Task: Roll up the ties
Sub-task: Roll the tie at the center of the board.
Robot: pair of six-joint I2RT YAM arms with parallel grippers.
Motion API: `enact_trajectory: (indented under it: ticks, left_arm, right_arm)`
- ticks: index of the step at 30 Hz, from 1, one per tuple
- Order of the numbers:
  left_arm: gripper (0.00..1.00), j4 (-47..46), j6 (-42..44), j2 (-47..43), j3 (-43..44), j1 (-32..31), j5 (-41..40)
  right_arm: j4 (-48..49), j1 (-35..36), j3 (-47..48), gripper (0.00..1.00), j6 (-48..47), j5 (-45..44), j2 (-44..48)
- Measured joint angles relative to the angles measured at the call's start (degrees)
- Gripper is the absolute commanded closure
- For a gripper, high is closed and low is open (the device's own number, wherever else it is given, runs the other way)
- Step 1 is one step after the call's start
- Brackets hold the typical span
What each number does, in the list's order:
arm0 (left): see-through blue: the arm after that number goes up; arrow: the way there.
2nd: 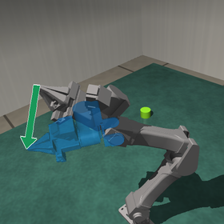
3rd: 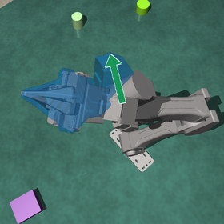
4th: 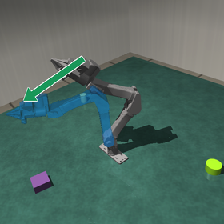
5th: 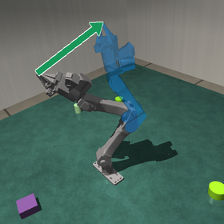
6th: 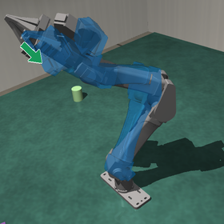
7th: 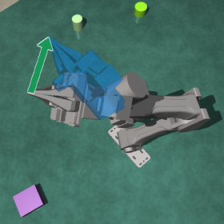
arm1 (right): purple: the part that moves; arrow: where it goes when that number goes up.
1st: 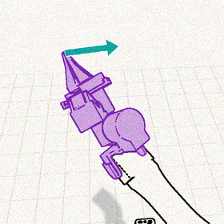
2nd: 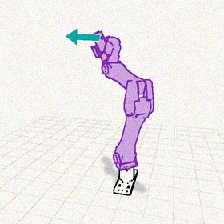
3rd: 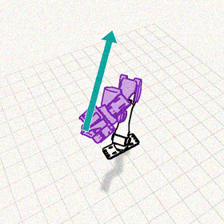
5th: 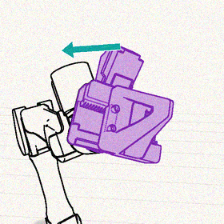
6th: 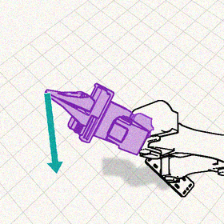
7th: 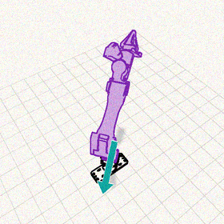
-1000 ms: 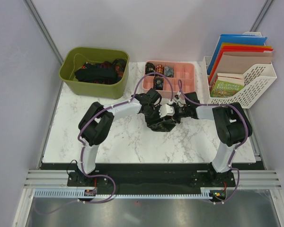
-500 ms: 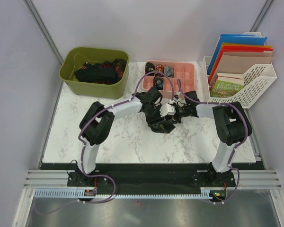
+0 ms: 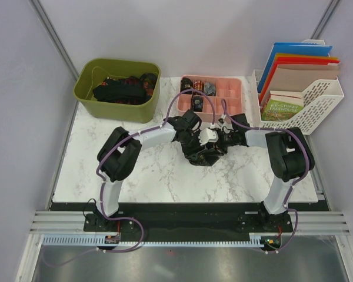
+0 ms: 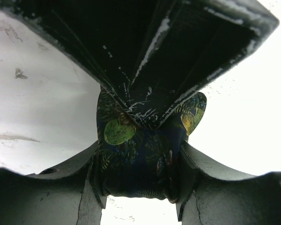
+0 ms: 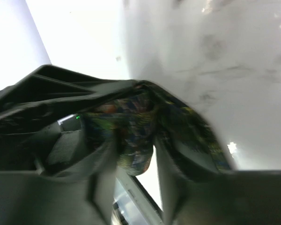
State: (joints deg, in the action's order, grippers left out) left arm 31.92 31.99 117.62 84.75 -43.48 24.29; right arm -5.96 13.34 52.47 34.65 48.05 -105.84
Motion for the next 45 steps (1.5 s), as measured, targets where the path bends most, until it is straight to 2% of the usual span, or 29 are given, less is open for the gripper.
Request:
enact_trajectory:
  ticks: [2, 4, 8, 13, 17, 21, 25, 36, 45]
  left_arm:
    - [0.81, -1.7, -1.0, -0.7, -1.3, 0.0, -0.2]
    - [0.82, -4.0, -2.1, -1.4, -2.8, -0.1, -0.3]
    - [0.84, -7.5, -4.1, -2.4, -5.1, -1.0, -0.8]
    - [0.88, -9.7, -6.1, -3.3, -6.8, -1.2, -2.2]
    - [0.92, -11.3, -6.9, -4.2, -8.1, -1.2, -2.9]
    - [0.96, -12.9, -7.5, -5.3, -10.1, -1.3, -2.8]
    - [0.98, -14.2, -7.8, -5.9, -11.4, -1.2, -2.3]
    - [0.98, -17.2, -7.7, -10.2, -17.0, 0.8, 2.2]
    - [0.98, -17.8, -5.7, -11.2, -18.2, 1.5, 4.2]
  right_arm:
    - [-0.5, -0.4, -0.5, 0.52, -0.5, -0.9, 0.2]
    - [-1.0, -0.8, -1.3, 0.59, -0.5, -1.3, 1.0]
    - [-1.2, -1.2, -2.6, 0.59, -0.4, -1.4, 2.5]
    - [-0.7, -1.4, -2.6, 0.49, 0.0, -0.6, 2.0]
    - [-0.9, -2.1, -3.0, 0.48, 0.1, -0.2, 1.9]
    - [-0.6, -2.3, -3.9, 0.41, 1.1, 0.3, 1.7]
    - [0.0, -2.5, -4.0, 0.45, 2.0, 1.7, -0.1]
    - [-1.8, -2.7, -1.7, 0.36, 3.1, 6.1, -3.8]
    - [-2.4, -2.7, -1.3, 0.38, 3.1, 6.2, -3.9]
